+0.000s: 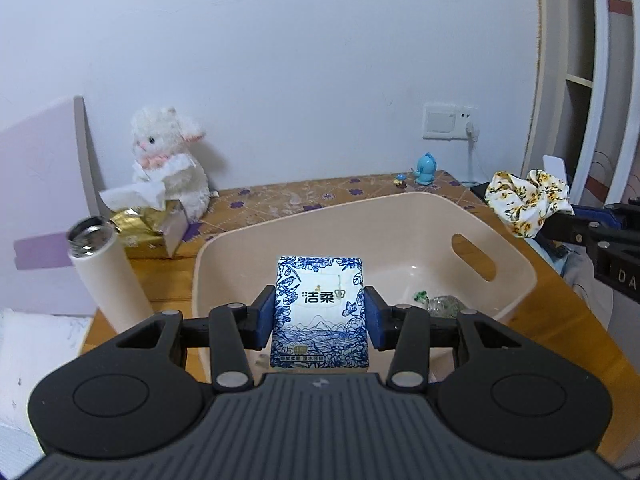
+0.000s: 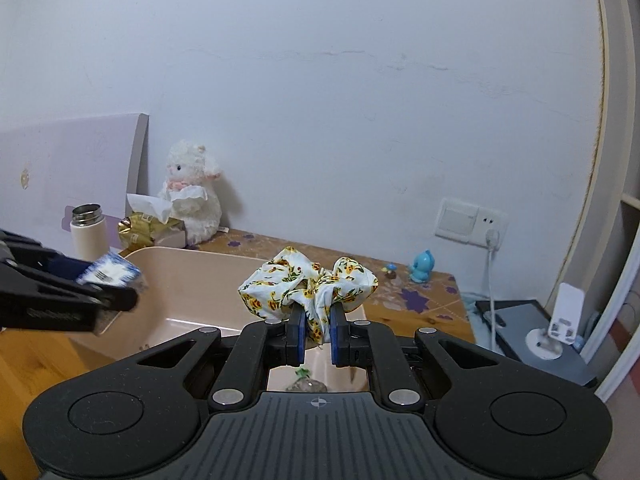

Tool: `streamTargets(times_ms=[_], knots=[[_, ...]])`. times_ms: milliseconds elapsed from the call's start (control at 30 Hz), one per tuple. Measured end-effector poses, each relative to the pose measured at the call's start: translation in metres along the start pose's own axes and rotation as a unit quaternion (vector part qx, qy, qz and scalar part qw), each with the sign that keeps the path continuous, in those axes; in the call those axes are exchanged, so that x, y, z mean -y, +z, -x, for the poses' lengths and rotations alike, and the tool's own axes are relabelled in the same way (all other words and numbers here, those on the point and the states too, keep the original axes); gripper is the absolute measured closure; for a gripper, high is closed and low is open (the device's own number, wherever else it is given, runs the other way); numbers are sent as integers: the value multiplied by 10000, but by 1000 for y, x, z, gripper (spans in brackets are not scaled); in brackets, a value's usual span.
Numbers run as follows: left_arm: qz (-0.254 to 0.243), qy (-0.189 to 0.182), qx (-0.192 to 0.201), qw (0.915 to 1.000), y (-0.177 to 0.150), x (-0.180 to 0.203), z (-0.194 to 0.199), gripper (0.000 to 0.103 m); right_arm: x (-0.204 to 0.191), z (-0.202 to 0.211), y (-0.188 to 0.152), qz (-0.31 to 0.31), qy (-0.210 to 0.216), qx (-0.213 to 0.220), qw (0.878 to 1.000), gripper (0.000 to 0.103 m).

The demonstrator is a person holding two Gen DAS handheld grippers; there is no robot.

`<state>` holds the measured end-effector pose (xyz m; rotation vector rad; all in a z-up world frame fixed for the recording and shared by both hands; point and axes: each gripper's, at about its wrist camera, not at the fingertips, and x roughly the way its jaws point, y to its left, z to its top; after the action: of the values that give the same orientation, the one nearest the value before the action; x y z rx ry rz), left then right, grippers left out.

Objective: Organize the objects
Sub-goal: 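Lift tissue pack and scrunchie over the basket and open both tools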

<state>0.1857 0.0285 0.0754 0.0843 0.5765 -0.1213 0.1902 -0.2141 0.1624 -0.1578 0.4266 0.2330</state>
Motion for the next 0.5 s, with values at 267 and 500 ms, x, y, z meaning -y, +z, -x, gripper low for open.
streamTargets(times_ms=[267,500], knots=[[84,363,-679,9970,-12,7,-65,55,-8,-55,-5,-41,67,-472,9989,92],[223,538,-1079,9925,-25,-1,-89,55,-17,-91,-28,34,86,-999,9950,87]])
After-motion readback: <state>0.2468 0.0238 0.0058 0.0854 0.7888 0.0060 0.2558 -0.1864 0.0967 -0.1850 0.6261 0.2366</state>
